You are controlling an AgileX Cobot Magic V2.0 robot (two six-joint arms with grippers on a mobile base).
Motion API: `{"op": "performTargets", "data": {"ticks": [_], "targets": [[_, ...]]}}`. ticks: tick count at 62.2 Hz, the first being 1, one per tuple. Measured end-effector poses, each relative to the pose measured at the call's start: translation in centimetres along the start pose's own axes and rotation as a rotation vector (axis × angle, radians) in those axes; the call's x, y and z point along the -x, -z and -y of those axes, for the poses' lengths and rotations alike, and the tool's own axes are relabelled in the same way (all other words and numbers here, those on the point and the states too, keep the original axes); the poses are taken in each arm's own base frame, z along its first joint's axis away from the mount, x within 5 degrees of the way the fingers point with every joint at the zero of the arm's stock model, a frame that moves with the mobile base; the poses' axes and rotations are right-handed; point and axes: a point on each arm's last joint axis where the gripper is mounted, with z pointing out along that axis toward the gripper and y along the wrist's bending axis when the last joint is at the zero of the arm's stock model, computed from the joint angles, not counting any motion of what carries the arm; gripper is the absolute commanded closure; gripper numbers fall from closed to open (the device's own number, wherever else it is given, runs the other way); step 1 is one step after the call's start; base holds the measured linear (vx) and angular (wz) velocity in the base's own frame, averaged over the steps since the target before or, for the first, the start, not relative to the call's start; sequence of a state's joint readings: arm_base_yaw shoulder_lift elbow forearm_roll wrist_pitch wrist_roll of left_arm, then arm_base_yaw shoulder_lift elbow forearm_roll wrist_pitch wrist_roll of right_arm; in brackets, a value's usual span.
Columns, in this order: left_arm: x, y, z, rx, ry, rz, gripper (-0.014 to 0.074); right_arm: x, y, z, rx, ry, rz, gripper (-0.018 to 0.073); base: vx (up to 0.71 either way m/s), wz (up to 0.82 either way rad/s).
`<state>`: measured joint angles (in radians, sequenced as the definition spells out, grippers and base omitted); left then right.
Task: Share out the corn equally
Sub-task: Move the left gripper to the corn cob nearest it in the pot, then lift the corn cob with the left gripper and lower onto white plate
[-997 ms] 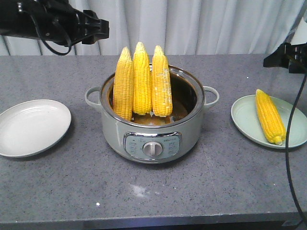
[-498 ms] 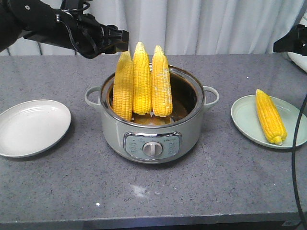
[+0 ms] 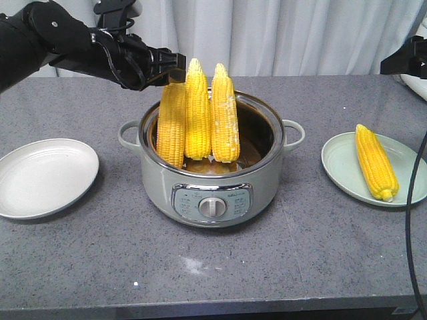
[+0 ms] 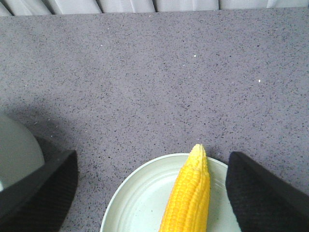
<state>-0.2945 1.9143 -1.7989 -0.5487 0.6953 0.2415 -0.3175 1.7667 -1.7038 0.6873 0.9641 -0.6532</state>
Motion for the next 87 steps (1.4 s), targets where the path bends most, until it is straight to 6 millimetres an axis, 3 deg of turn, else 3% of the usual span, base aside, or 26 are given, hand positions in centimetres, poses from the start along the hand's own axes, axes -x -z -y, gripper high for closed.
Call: {"op": "performTargets", "data": {"ticks": [21,28,43,61,72,80,87], "targets": [[-0.5,-1.0,-0.4,0.004,-0.015,-0.023,0.0224,0.0,0.0,0.0,-0.002,0.002,-0.002,-0.0034,0.0,0.0],[-0.5,-1.0,-0.4,0.003,-0.017,-0.026,0.0304,0.0,0.0,0.0,-0.002,0.002,-0.002,-0.0034,0.0,0.0],[-0.6,-1.0,-0.4,-0.001,-0.016,-0.038,0.06,0.0,0.0,0.0,0.0,0.002,-0.005,-0.0034,0.0,0.0],[-0.4,-0.4,-0.1,-0.004,-0.074,-0.026,0.0604,0.1,0.0,-0.3,0.029,-0.021,0.013,-0.0034,0.0,0.0],[1.4,3.8,1.6,-0.005,-0.163,0.063,0.0604,0.8,0.1,-1.0,0.113,-0.094,0.078,-0.0034,0.0,0.0],[2.8,9.4,3.2,0.065,-0.294,0.151,0.0604,1.3,0.2,-1.5,0.18,-0.153,0.129,-0.0034,0.0,0.0],[2.9,13.7,3.5,0.21,-0.42,0.138,0.0604,1.7,0.4,-1.9,0.227,-0.191,0.165,-0.0034,0.0,0.0]]}}
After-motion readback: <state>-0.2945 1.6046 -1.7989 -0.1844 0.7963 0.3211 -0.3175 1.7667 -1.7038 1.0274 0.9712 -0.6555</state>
